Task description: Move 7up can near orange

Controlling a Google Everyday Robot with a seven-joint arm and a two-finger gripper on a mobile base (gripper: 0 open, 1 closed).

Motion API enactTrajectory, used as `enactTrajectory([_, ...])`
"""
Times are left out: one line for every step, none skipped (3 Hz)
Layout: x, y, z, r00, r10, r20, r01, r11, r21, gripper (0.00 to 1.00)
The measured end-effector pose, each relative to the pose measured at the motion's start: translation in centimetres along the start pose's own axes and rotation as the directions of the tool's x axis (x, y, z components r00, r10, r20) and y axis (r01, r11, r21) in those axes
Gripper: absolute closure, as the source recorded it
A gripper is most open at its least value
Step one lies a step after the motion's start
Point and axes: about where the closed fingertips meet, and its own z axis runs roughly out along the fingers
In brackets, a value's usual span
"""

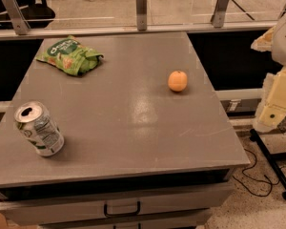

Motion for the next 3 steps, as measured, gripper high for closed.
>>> enactTrajectory([0.0,0.0,0.0,1.000,0.000,0.000,0.000,1.0000,0.000,0.00])
enactTrajectory([-0.5,-0.2,0.0,1.000,-0.006,0.025,0.006,1.0000,-0.006,0.00])
enactTrajectory([-4.8,0.5,2.1,0.986,-0.080,0.146,0.091,0.9934,-0.069,0.00])
